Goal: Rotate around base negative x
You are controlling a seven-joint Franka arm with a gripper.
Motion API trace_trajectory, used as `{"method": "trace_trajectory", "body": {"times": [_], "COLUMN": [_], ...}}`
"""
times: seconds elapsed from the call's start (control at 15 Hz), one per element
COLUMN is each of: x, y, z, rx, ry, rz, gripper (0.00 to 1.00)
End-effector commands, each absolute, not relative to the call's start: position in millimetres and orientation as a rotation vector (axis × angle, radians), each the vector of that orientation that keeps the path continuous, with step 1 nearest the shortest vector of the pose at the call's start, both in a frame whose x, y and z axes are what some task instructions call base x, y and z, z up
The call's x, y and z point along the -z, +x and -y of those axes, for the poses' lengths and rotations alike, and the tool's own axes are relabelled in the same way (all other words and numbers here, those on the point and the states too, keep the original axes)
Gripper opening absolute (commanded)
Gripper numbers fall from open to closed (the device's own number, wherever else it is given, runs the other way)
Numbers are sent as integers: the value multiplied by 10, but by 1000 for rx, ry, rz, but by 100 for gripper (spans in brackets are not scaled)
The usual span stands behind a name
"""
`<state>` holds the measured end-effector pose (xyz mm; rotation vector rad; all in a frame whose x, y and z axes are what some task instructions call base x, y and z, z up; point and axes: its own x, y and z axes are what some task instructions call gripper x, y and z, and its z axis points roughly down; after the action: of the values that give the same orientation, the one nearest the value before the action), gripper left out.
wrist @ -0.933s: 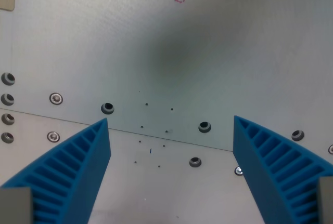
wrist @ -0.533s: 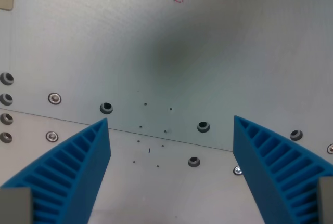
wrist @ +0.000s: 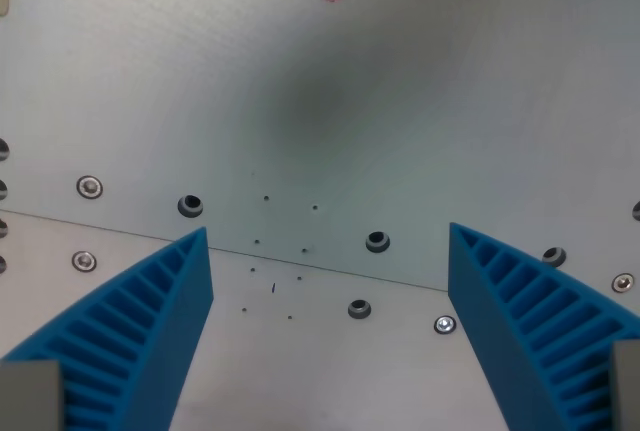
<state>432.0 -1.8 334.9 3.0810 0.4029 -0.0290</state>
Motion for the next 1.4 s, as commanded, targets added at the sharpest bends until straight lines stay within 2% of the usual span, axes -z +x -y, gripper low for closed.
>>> {"method": "trace_trajectory", "body": {"times": [0.07,1.4], "x": [-3379,-3379], "y": [4317,4317], "z": [-10,-10], "rx": [46,88], "ry": [2937,2707], "rz": [-367,-336], "gripper": [100,100]}}
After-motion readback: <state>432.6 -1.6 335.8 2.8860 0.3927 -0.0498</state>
